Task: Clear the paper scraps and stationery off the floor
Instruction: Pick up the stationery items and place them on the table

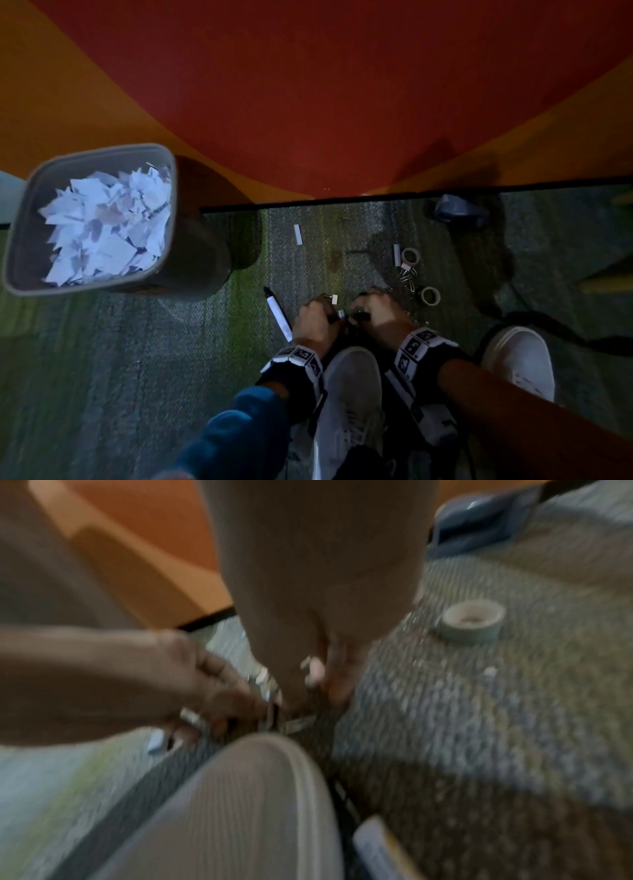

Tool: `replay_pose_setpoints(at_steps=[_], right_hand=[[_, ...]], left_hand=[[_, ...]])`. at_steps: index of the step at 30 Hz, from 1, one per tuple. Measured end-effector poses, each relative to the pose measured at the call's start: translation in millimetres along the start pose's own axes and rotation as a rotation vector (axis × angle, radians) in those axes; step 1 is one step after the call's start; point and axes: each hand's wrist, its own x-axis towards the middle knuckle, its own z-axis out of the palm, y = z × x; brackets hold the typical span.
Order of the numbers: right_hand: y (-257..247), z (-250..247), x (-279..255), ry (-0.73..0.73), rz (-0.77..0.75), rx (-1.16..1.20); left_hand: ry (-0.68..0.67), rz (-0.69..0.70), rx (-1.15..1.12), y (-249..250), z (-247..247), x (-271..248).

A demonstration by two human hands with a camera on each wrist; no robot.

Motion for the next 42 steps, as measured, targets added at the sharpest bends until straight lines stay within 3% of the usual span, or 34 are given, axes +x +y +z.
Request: replay_pose_setpoints(at_steps=[5,10,14,18,24,32,38,42], right_hand=[[-3.9,10.6,0.3,0.126,-0.049,-0.013],[-6.5,6.3,-1.9,0.097,0.022,0.035],[-5.0,-28.3,-11.0,0.207,0.037,0.276],[-14.2,-79.1,-30.1,0.297,0.044,0.329],[-36.3,-195.9,-93.2,0.383,-0.111,0.472],[-36.1,-341.6,-247.9,0.731,-0.192,0.394],[7.8,-400.3,-374.5,1.081,-0.170,0.441],[68.7,-405.0,-437.1,1.387,0.001,0.617]], left_hand=[[0.067,-0.050,-0.036,0.4,3.5,2.9],[0.067,-0.089,-0.074,2.0,-8.7,6.6],[0.051,-0.069,-0.262,9.7,-27.3,5.9],[0.070,-0.003,-0.495,40.3,-53.0,7.0],[0.123,0.249,-0.548,144.4,-127.3,-20.3],[0.225,0.648,-0.447,320.6,-203.4,-113.2],[0.158,0.847,-0.491,447.2,-192.3,-196.2],[0.058,0.948,-0.516,516.1,-148.6,-236.4]])
